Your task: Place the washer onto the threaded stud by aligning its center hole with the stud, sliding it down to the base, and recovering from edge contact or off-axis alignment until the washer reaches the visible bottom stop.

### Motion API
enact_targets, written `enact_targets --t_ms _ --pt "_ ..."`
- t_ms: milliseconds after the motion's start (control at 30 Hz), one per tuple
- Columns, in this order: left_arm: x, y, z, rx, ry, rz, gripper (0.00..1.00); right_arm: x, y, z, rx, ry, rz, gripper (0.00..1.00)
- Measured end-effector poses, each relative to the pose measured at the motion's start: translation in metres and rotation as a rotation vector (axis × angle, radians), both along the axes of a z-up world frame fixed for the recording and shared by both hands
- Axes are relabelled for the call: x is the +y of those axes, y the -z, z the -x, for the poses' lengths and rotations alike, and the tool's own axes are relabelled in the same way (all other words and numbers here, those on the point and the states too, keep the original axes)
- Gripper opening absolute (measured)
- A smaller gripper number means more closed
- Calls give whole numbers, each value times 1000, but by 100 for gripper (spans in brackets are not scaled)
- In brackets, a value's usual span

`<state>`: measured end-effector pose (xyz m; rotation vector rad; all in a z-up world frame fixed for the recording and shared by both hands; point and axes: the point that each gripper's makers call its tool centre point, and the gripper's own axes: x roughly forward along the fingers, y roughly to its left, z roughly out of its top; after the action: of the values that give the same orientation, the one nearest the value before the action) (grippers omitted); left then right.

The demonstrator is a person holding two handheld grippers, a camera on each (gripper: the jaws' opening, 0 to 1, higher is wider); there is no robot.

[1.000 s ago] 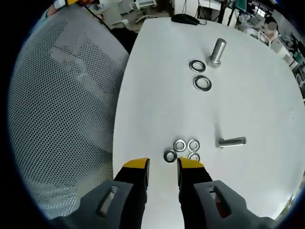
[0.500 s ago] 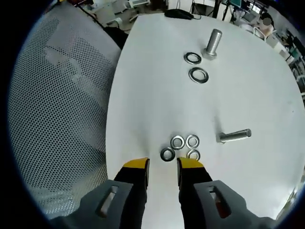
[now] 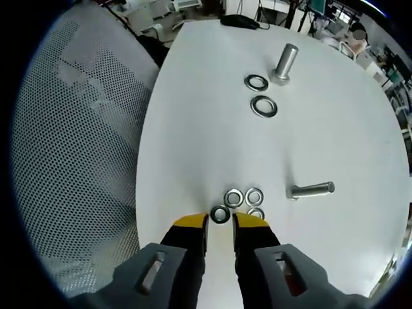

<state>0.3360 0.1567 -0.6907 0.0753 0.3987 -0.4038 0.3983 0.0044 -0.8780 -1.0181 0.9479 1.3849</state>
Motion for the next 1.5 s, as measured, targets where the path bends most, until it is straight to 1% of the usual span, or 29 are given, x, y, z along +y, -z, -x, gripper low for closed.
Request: enact_targets --t_ms 367,433,567,833,967,1200,1500 --pt "0 0 0 -3 -1 2 39 -2 0 0 6 9 2 15" --pt "0 -1 0 -3 -1 2 39 -1 -1 0 17 14 -2 15" --pt "0 0 0 -2 0 3 39 -3 -3 -1 15 14 0 15" --pt "0 0 0 0 2 3 39 -8 -12 -4 13 14 -4 15" --pt "0 0 0 0 2 5 38 -9 -16 -7 22 32 -16 15" --pt "-1 1 0 5 5 4 37 -11 -20 -10 9 10 -12 15" --pt "-2 2 1 11 10 4 37 -15 -28 -13 12 -5 -13 14"
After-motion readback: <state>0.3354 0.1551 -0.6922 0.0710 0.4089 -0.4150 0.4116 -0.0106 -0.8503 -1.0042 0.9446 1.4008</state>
